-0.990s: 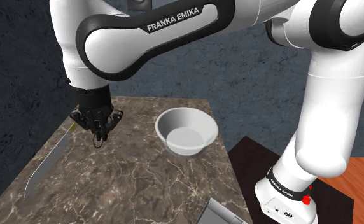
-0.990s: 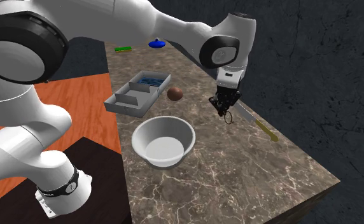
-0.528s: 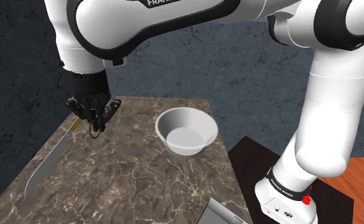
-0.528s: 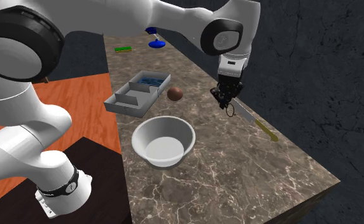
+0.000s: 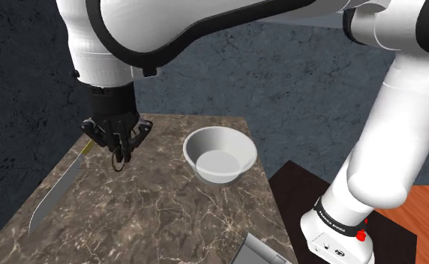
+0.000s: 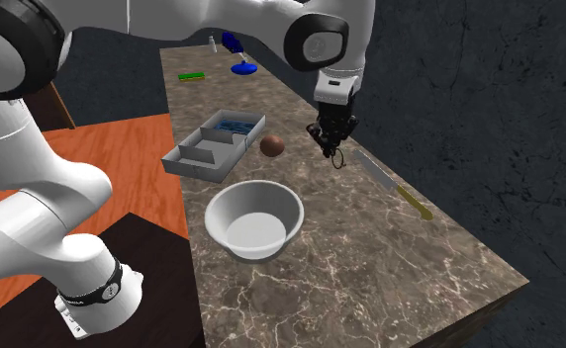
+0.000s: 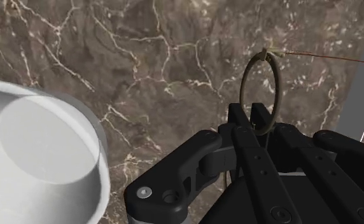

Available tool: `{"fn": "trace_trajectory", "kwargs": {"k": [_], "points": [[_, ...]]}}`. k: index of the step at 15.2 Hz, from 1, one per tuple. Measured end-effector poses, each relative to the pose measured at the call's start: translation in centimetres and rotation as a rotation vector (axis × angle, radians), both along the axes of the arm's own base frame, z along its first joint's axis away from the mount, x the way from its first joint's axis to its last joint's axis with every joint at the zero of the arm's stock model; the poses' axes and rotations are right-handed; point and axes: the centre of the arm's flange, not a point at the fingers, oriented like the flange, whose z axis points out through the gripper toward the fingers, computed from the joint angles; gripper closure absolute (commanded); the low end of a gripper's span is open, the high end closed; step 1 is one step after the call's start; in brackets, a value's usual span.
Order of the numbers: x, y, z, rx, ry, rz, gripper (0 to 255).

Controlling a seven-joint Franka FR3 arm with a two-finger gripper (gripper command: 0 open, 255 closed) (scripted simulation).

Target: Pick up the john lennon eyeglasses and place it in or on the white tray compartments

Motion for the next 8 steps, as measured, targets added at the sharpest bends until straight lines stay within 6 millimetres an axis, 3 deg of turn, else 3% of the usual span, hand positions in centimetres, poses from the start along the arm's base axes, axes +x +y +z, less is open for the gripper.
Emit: {"fn": "trace_trajectory", "kwargs": {"k": [8], "points": [[-10.7, 0.8, -0.3, -0.001, -0.001, 0.0, 255]]}}
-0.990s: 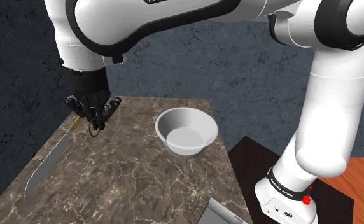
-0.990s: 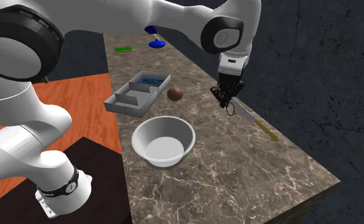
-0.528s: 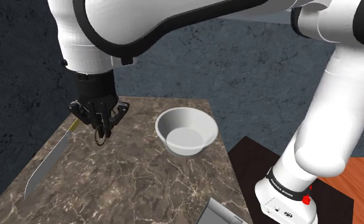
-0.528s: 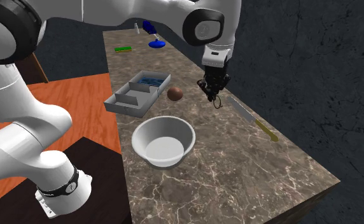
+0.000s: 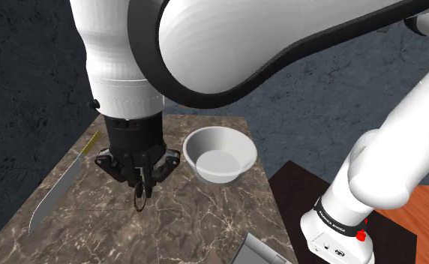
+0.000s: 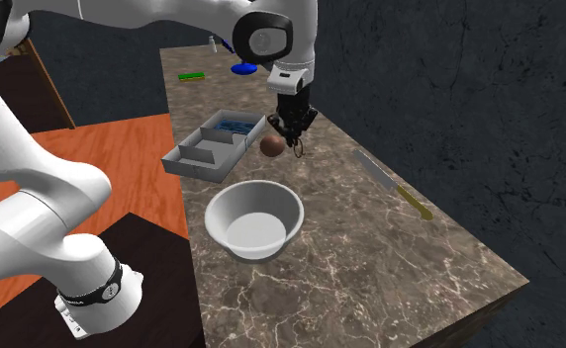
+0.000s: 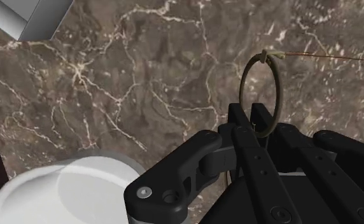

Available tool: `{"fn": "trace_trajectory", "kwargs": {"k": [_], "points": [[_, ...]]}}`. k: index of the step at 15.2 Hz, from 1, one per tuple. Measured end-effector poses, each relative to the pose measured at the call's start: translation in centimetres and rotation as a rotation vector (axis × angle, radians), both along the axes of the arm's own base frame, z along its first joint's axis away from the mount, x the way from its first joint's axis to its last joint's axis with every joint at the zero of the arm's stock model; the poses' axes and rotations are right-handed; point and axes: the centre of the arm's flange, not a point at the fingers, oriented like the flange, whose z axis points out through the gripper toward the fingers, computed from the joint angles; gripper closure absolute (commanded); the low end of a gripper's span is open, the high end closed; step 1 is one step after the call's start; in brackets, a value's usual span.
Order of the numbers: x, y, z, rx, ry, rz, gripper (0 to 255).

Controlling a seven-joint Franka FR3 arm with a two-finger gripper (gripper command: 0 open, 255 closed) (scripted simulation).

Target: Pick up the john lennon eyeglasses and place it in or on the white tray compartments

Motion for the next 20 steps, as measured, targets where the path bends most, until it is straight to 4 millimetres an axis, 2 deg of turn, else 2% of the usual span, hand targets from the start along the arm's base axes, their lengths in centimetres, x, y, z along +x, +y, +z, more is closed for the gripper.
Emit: {"fn": "trace_trajectory", "kwargs": {"k": [6, 8, 20], "points": [[-7.6, 0.6, -0.3, 0.001, 0.0, 0.0, 255], [-10.3, 0.9, 0.2, 0.001, 0.0, 0.0, 255], [-26.1, 2.2, -0.8, 0.001, 0.001, -0.001, 255]]}}
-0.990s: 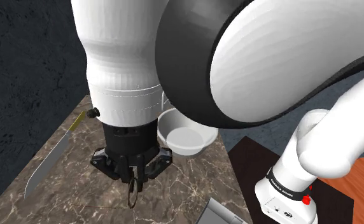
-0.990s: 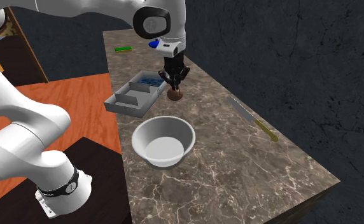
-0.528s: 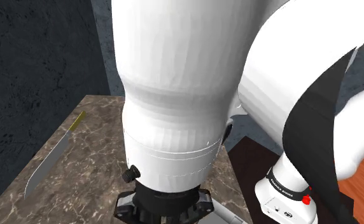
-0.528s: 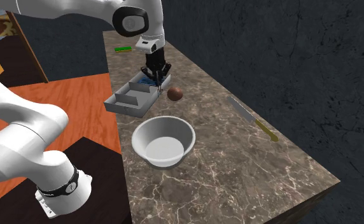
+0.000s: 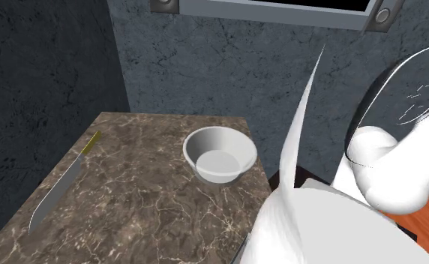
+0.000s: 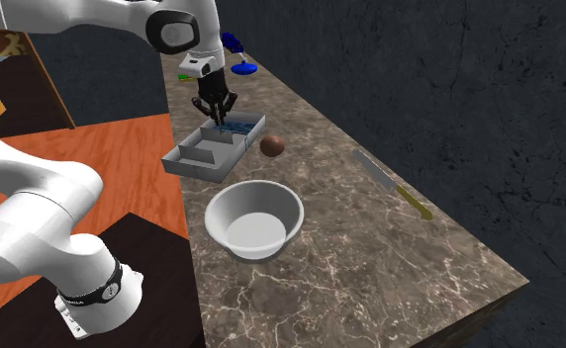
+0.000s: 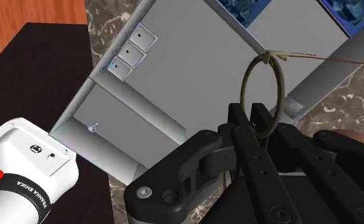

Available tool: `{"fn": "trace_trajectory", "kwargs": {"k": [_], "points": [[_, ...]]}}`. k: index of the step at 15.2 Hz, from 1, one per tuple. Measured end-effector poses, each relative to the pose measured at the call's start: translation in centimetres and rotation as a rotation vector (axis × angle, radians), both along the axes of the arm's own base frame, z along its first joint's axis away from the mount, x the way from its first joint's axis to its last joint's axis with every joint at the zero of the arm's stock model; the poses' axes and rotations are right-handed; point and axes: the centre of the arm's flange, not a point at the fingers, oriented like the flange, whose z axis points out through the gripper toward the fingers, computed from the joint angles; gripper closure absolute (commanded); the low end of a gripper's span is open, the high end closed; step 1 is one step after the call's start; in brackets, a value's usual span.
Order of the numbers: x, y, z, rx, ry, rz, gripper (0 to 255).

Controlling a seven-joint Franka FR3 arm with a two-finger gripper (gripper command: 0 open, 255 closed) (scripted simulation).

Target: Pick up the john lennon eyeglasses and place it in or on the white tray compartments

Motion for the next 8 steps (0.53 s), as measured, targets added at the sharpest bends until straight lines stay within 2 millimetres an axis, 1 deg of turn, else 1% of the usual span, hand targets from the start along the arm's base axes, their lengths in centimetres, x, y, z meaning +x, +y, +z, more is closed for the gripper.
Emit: {"fn": "trace_trajectory", "kwargs": {"k": [3, 4, 5, 6, 8], "points": [[-4.0, 0.6, 0.1, 0.0, 0.0, 0.001, 255], [-5.1, 0.5, 0.0, 0.0, 0.0, 0.0, 255], [-6.7, 0.5, 0.0, 0.0, 0.0, 0.0, 255], [-7.3, 0.6, -0.4, -0.001, 0.0, 0.001, 255], [-7.8, 0.7, -1.1, 0.0, 0.0, 0.0, 255]]}}
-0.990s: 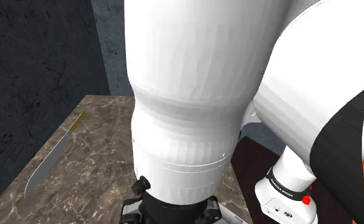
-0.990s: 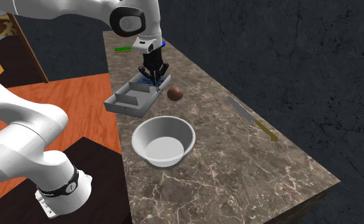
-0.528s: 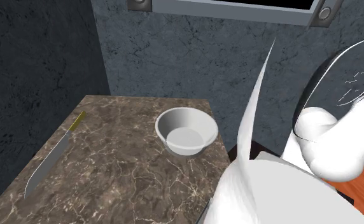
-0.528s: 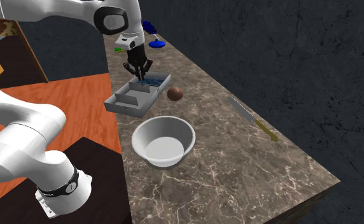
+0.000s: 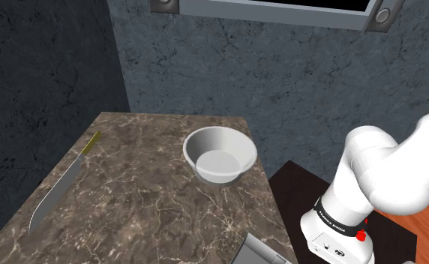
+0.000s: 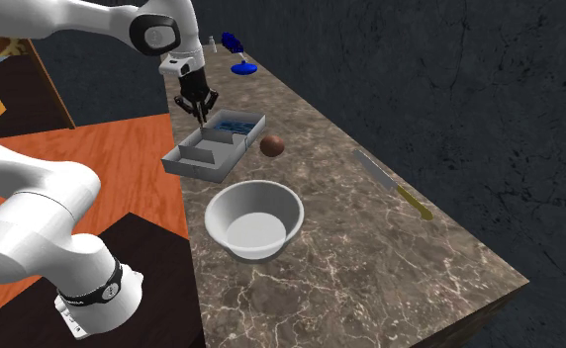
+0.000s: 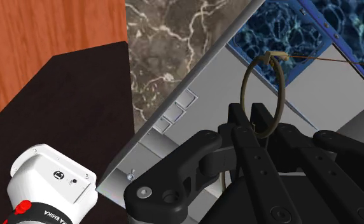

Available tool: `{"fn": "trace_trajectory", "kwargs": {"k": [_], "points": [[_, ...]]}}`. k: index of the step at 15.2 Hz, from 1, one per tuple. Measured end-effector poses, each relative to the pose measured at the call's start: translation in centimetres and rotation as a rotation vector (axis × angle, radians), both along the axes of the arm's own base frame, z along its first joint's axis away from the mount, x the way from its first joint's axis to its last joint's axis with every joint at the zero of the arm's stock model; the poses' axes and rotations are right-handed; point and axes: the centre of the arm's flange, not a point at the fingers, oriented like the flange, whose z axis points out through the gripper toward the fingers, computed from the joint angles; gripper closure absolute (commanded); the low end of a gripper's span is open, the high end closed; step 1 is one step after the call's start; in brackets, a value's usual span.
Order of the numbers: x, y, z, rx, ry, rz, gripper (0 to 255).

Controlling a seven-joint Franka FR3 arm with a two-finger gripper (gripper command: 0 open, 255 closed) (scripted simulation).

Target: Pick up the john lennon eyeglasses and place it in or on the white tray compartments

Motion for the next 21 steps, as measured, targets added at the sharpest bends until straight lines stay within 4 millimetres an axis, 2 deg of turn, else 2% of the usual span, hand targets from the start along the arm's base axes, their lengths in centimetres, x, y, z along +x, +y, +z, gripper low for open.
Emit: {"fn": "trace_trajectory", "kwargs": {"k": [8, 15, 16, 21], "points": [[-0.2, -0.1, -4.1, 0.0, 0.0, -0.001, 255], [-0.1, -0.1, -4.6, 0.0, 0.0, -0.001, 255], [-0.1, -0.1, -4.6, 0.0, 0.0, -0.001, 0], [-0.1, -0.1, -4.6, 0.0, 0.0, -0.001, 0]]}}
